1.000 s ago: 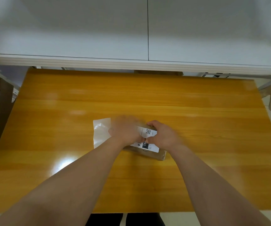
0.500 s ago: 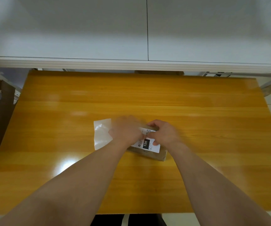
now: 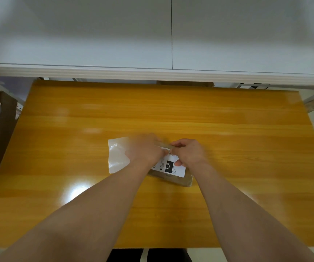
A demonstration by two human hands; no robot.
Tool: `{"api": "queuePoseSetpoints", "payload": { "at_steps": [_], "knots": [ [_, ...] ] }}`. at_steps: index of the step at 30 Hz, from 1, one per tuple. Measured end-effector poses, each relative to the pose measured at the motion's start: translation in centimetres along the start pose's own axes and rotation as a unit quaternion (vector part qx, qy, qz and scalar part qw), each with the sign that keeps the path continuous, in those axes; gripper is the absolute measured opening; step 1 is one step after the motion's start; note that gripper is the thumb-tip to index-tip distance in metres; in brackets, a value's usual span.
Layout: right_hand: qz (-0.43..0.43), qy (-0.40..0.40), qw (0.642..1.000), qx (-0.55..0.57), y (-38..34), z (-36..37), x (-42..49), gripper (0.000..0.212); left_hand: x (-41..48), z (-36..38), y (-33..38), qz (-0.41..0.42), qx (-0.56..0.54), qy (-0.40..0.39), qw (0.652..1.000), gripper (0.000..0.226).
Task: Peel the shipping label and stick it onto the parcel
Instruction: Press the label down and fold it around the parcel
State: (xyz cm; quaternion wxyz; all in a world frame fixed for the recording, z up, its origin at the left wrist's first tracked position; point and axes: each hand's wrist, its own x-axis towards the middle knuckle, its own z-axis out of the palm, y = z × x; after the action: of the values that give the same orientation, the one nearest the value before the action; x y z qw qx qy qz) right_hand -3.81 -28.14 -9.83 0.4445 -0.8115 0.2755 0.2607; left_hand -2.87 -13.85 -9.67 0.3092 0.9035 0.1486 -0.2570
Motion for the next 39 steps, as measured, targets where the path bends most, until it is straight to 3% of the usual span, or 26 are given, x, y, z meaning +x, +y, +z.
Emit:
{"api": "queuePoseSetpoints", "payload": {
  "at_steps": [7,12,16,19,22,29,39],
  "knots": [
    [-0.016,-0.009,1.000,0.004,-0.4,-0.3,-0.4,0.012,0.0,0.0,0.1,-0.010,-0.013,0.009,1.000,0.038],
    [-0.048,-0.005,0.999,-0.020,0.1,-1.9,-0.9,0.040,-0.2,-0.5,-0.2,-0.018,0.020,0.017,0.999,0.046],
    [-0.083,-0.056,0.990,-0.101,0.6,-2.2,-1.1,0.063,-0.5,-0.5,0.2,0.110,0.115,0.033,0.987,0.060],
    [-0.100,-0.063,0.983,-0.141,0.7,-2.1,-1.1,0.068,-0.9,-0.3,0.8,0.188,0.150,-0.032,0.970,0.068],
    [-0.096,-0.058,0.979,-0.169,0.6,-1.9,-1.1,0.066,-1.1,0.1,0.9,0.187,0.154,-0.062,0.968,0.067],
    [-0.096,-0.012,0.986,-0.137,0.8,-1.3,-1.1,0.042,-0.3,0.8,1.0,0.138,0.090,-0.019,0.986,0.037],
    [-0.053,0.013,0.997,-0.062,0.3,-1.0,-0.3,0.016,0.6,1.5,1.3,0.087,0.035,-0.004,0.996,0.016]
  ]
}}
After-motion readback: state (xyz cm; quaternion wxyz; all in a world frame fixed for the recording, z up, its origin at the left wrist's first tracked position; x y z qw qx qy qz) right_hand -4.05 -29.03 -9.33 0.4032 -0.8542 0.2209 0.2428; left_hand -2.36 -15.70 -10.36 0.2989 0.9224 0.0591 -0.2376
